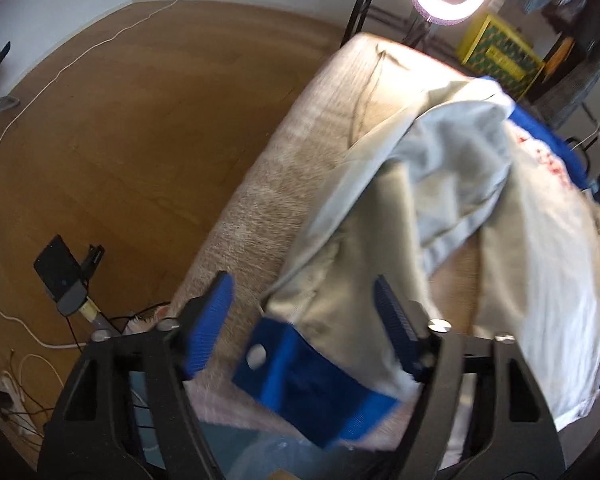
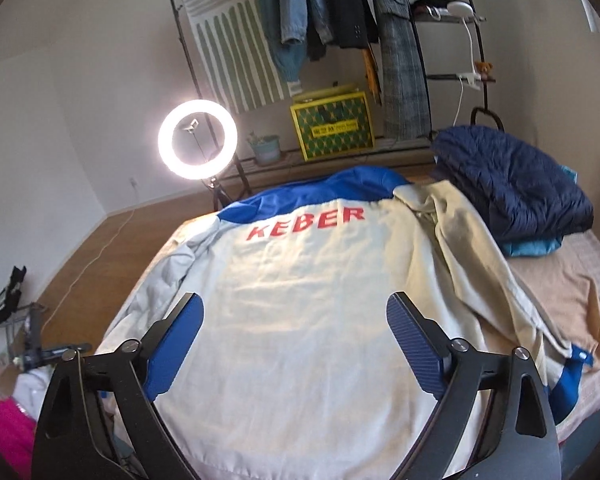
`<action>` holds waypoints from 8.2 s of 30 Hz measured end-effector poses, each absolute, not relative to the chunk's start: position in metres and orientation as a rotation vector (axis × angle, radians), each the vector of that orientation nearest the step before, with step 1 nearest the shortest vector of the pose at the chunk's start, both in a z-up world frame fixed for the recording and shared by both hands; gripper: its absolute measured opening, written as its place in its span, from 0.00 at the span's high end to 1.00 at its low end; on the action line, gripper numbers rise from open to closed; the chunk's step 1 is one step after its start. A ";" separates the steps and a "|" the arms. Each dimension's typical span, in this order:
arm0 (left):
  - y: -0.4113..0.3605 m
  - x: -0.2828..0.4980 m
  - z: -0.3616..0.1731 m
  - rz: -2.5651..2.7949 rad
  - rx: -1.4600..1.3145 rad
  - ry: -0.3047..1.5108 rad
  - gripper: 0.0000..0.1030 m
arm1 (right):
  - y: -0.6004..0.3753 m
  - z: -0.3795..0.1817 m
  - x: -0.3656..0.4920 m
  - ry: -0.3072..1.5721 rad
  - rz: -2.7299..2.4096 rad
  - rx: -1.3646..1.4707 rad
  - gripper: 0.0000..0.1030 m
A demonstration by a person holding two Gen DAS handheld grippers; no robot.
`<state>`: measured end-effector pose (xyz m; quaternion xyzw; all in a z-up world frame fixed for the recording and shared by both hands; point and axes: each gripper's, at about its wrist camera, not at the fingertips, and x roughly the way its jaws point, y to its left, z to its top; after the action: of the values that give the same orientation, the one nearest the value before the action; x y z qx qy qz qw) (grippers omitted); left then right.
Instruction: Fold large clothes
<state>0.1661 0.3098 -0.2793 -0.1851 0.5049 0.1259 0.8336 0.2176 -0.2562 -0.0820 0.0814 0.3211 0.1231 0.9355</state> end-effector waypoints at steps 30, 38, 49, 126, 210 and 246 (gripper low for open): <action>0.167 0.105 -0.135 -0.302 -0.345 0.805 1.00 | -0.191 -0.144 0.279 0.898 0.513 0.153 0.56; 0.104 0.086 -0.167 -0.364 -0.252 0.924 1.00 | -0.153 -0.169 0.333 1.007 0.622 0.173 0.56; 0.179 0.059 -0.206 -0.126 -0.433 0.948 0.53 | -0.038 -0.241 0.323 1.213 0.904 0.172 0.49; 0.187 0.037 -0.254 -0.126 -0.603 1.017 0.50 | -0.031 -0.105 0.284 0.875 0.803 -0.084 0.61; 0.211 0.016 -0.271 -0.025 -0.766 1.006 0.64 | -0.001 -0.275 0.171 1.456 1.108 0.160 0.84; 0.204 0.022 -0.310 -0.085 -0.918 0.985 0.59 | 0.013 -0.279 0.189 1.203 0.916 -0.190 0.79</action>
<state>0.0218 0.2039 -0.3098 -0.4248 0.4560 -0.0395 0.7810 0.1894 0.0128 -0.2792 -0.0862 0.5448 0.4149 0.7236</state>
